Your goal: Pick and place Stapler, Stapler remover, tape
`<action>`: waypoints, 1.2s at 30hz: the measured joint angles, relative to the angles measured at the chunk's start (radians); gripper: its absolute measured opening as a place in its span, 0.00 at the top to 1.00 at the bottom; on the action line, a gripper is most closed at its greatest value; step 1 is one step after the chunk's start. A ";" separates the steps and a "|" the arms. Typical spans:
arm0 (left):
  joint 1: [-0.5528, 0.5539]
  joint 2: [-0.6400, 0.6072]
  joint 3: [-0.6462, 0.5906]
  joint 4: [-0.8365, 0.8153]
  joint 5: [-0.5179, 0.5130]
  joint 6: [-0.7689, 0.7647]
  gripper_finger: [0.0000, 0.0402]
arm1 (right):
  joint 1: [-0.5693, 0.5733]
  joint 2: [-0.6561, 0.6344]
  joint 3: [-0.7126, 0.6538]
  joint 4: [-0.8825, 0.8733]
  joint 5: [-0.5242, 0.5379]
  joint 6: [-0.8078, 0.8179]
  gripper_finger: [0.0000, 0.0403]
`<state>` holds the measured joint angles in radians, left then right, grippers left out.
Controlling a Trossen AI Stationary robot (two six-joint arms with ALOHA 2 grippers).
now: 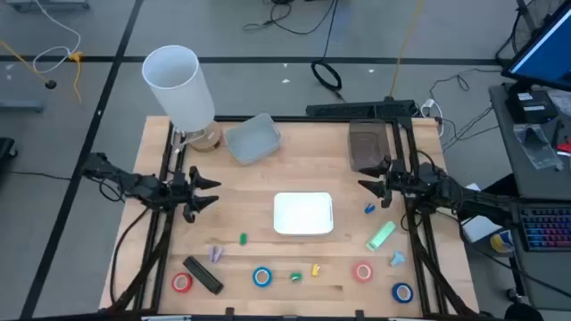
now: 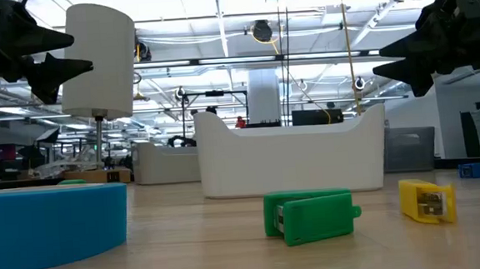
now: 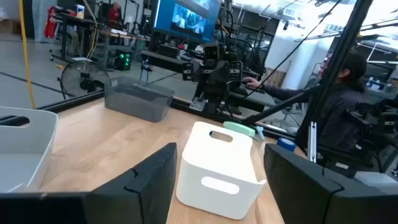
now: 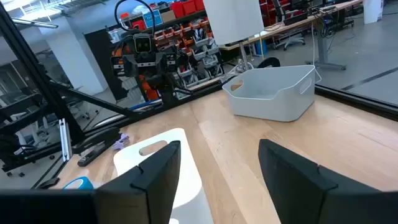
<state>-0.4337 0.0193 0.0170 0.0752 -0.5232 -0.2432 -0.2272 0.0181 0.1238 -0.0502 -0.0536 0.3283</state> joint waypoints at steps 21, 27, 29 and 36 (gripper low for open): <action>0.000 0.000 0.000 0.000 0.000 0.000 0.40 | -0.032 0.010 0.000 -0.001 0.004 0.000 0.48; 0.000 0.000 0.000 0.000 0.000 0.000 0.40 | -0.035 0.010 0.000 0.000 0.001 0.000 0.48; 0.000 0.000 0.000 0.000 0.000 0.000 0.40 | -0.035 0.010 0.000 0.000 0.001 0.000 0.48; 0.000 0.000 0.000 0.000 0.000 0.000 0.40 | -0.035 0.010 0.000 0.000 0.001 0.000 0.48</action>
<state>-0.4339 0.0193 0.0170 0.0752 -0.5232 -0.2432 -0.2623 0.0280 0.1238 -0.0498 -0.0528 0.3283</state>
